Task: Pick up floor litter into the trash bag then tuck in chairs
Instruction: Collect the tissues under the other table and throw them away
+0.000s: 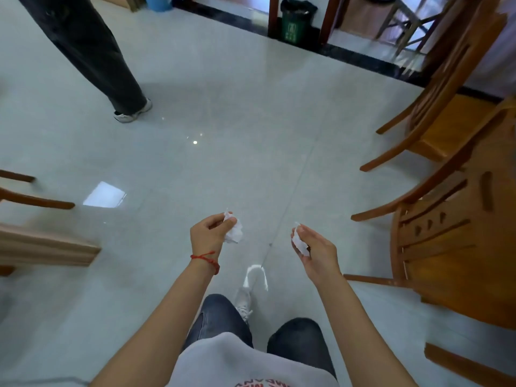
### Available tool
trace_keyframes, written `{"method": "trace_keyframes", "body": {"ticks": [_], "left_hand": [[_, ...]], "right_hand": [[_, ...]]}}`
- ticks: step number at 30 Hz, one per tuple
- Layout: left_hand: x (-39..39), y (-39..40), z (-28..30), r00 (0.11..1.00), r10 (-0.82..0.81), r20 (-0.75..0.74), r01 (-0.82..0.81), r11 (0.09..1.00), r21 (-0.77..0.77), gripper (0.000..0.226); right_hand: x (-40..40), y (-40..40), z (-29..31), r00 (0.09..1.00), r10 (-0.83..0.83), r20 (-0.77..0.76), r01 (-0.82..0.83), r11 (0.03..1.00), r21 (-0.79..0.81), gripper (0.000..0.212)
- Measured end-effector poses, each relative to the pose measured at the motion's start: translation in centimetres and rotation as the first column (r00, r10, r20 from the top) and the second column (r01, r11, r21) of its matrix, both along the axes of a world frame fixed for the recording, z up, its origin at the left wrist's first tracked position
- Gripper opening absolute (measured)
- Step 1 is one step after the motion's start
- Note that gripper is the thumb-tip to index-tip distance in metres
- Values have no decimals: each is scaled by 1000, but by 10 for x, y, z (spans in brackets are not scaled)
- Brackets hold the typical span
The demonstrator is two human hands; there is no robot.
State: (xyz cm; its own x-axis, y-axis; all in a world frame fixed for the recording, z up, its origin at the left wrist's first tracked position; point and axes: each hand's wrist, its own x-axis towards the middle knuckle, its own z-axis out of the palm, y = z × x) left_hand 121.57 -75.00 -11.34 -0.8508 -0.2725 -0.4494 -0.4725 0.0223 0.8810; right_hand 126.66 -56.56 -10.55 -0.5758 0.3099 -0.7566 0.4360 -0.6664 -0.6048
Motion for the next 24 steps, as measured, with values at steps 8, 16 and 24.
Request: {"method": "trace_keyframes", "body": {"ticks": [8, 16, 24], "left_hand": [[-79, 0, -11, 999, 3, 50, -5, 999, 48, 15], [-198, 51, -16, 1000, 1, 24, -2, 998, 58, 14], [-330, 112, 12, 1000, 5, -19, -4, 998, 70, 17]], "right_hand": [[-78, 2, -7, 999, 5, 39, -6, 1000, 8, 21], [-211, 53, -7, 1000, -13, -17, 13, 1000, -4, 15], [-343, 122, 18, 995, 6, -100, -5, 1000, 11, 10]]}}
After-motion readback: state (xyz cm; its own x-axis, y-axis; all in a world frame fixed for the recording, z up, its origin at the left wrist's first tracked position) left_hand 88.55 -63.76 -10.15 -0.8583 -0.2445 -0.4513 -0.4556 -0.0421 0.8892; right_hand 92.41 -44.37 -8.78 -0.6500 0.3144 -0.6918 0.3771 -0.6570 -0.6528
